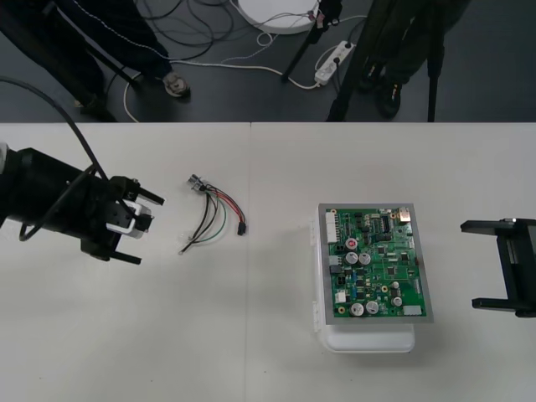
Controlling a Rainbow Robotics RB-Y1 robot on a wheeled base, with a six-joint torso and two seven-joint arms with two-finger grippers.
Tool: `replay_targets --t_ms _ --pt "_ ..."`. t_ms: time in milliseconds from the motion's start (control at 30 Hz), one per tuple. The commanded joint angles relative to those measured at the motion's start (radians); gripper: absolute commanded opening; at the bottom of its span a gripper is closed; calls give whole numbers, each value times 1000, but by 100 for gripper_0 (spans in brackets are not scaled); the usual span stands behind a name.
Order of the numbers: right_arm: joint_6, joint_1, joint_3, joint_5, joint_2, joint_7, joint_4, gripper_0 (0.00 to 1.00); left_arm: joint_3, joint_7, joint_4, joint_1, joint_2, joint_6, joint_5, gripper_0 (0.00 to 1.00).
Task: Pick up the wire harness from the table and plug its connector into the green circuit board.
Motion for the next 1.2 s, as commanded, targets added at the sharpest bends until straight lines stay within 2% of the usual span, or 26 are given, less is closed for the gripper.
replay_targets --t_ms 33,200,300,400,567,833,1200 --pt "-10 -50 5 -14 -29 58 4 100 -129 -35 -29 -112 45 215 -116 100" --pt "-13 -64 5 -14 -29 64 -1 100 -238 -30 -29 -180 45 308 -187 100" --pt "-19 -67 5 -15 -29 59 -4 100 -374 -21 -28 -247 45 443 -273 100" --pt "-42 -68 5 -17 -29 52 -2 100 -457 -12 -17 -286 44 522 -337 100" --pt "-59 -70 5 -21 -31 27 -2 100 -551 -3 28 -355 32 562 -398 100" --pt "-57 -85 5 -27 -29 -62 -1 100 -609 9 89 -421 -8 571 -451 100" --pt "-57 -108 5 -26 -29 -74 22 100 -771 49 233 -579 -85 570 -495 100"
